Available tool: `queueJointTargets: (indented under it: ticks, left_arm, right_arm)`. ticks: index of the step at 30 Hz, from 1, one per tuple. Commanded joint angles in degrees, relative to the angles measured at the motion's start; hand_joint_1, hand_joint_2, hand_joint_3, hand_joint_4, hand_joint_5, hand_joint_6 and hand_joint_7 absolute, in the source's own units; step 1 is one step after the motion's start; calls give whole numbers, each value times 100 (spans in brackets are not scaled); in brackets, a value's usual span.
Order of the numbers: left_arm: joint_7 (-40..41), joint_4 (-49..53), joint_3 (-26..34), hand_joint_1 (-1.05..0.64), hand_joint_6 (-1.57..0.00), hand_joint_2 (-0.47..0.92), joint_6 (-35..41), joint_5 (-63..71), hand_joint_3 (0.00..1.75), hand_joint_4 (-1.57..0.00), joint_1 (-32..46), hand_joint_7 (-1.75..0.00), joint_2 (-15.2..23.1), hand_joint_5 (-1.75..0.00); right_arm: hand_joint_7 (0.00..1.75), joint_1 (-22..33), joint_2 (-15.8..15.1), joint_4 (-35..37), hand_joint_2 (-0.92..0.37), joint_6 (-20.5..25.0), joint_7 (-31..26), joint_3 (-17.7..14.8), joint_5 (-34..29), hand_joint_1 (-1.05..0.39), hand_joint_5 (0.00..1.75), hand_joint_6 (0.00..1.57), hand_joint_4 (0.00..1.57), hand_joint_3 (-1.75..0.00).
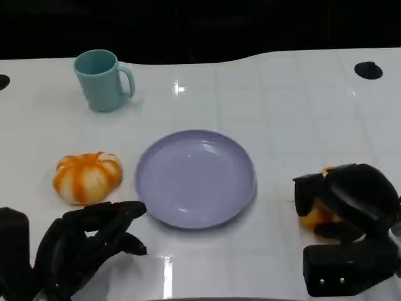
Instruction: Grasp the bread from the table and place it into the plate.
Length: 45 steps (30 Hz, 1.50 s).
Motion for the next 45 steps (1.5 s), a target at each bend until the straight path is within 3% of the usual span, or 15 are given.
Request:
queueJointTargets:
  ticks: [1, 5, 9, 10, 14, 21, 26, 30, 33, 45]
  left_arm:
    - [67, -104, 12, -50, -131, 92, 41, -35, 23, -76, 84, 0, 44, -145]
    - [102, -160, -9, -51, -131, 92, 61, -13, 23, -75, 98, 0, 35, -147]
    - [118, -188, -22, -51, -131, 92, 67, -26, 23, -74, 110, 0, 36, -147]
    - [118, -196, -28, -50, -130, 92, 65, -29, 24, -74, 115, 0, 41, -147]
    - [125, -241, -44, -49, -130, 92, 70, -36, 27, -72, 129, 0, 41, -150]
    - [213, -359, -95, -48, -129, 92, 145, -2, 28, -69, 165, 0, 31, -152]
    - [220, -339, -105, -47, -129, 92, 146, -17, 30, -68, 151, 0, 14, -155]
    - [241, -315, -95, -47, -129, 92, 165, -39, 30, -68, 120, 0, -12, -155]
    - [239, -309, -105, -47, -128, 92, 176, -43, 29, -67, 103, 0, -7, -155]
    - [252, -369, -98, -44, -129, 92, 325, -79, 31, -70, 79, -1, 5, -154]
  right_arm:
    - [136, -171, -26, 252, -45, -71, -334, 59, -6, -10, 175, 87, 88, -94]
    - [152, -200, -20, 382, -39, -341, -773, 41, 101, -7, 175, 83, 91, -98]
    - [155, -256, -14, 435, -36, -559, -1097, -18, 198, -7, 175, 83, 92, -106]
    - [153, -274, -6, 421, -31, -629, -1159, -59, 267, -6, 175, 86, 93, -119]
    - [152, -356, 25, 350, -23, -793, -1277, -182, 478, -4, 175, 90, 98, -137]
    - [158, -491, 188, 24, -18, -1000, -1104, -399, 972, -1, 175, 87, 101, -152]
    - [173, -707, 397, 32, -18, -1106, -608, -352, 1363, -4, 175, 80, 101, -147]
    - [166, -1084, 632, 438, -22, -1243, -405, -216, 1413, -4, 175, 82, 102, -138]
    - [171, -1452, 768, 940, -22, -1490, -303, -92, 1427, 0, 175, 78, 100, -133]
    - [175, -2727, 1471, 2951, -30, -1852, -354, 273, 1389, -8, 175, 73, 97, -133]
